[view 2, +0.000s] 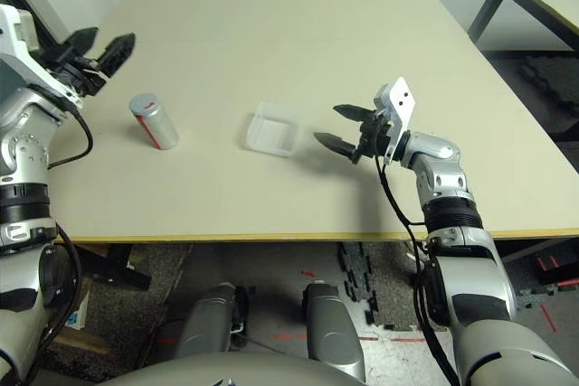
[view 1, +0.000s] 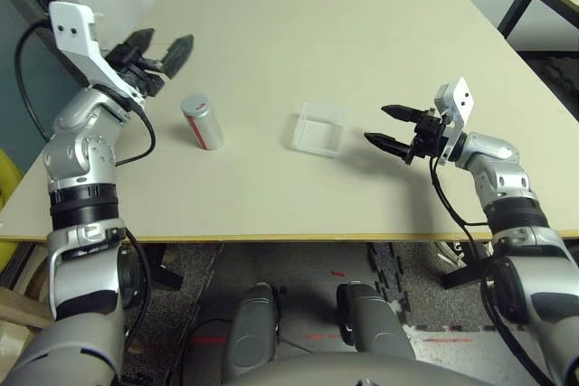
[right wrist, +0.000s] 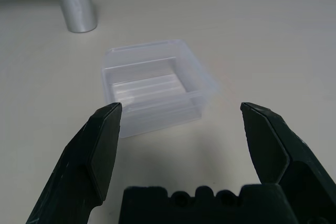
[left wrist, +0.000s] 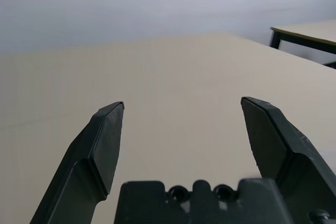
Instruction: Pour the medicine from the bottle into the box.
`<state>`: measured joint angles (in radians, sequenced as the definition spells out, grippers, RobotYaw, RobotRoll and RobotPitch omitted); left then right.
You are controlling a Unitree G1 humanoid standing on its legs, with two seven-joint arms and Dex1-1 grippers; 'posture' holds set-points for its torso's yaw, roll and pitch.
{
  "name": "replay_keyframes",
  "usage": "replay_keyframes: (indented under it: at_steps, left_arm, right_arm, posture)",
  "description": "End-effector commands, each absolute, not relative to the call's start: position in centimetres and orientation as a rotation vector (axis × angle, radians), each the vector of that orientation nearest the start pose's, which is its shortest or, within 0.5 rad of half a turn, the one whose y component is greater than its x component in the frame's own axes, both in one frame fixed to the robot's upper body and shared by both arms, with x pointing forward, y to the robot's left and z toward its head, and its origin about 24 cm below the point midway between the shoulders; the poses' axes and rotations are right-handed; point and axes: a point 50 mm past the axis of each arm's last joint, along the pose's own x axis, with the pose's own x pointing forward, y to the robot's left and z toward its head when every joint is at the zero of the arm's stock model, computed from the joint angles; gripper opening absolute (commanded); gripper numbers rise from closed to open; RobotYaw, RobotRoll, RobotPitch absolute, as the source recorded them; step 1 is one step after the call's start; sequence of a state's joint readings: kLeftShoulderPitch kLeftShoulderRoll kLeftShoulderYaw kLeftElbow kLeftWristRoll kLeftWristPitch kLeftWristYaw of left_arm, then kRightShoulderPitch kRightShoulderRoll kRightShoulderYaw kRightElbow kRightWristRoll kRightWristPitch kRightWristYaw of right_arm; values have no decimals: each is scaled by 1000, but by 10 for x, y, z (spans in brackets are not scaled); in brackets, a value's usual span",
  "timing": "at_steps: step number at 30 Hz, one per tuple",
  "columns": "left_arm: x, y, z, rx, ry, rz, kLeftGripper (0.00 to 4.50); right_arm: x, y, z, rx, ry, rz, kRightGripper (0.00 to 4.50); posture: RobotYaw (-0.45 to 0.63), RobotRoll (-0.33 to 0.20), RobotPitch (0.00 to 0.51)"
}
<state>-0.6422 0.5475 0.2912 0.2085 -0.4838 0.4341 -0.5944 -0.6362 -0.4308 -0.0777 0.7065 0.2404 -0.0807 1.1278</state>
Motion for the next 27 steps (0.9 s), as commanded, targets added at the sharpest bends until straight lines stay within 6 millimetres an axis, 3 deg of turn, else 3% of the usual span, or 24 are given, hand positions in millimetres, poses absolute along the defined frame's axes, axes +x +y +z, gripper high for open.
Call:
replay_keyframes:
  at_steps: [1,17,27]
  left_arm:
    - [335,246,192,-60,-101,-441,4476]
    - [344,253,131,-19,-6,-352,4476]
    - [348,252,109,32,13,-330,4476]
  right_arm:
    - [342,-203,102,-149,25,967,4500]
    - [341,-209,95,-159,42,936,4500]
    - [342,-209,94,-159,43,932,4500]
  posture:
    - [-32,0,108]
    - [-57,0,110]
    - [-63,0,109]
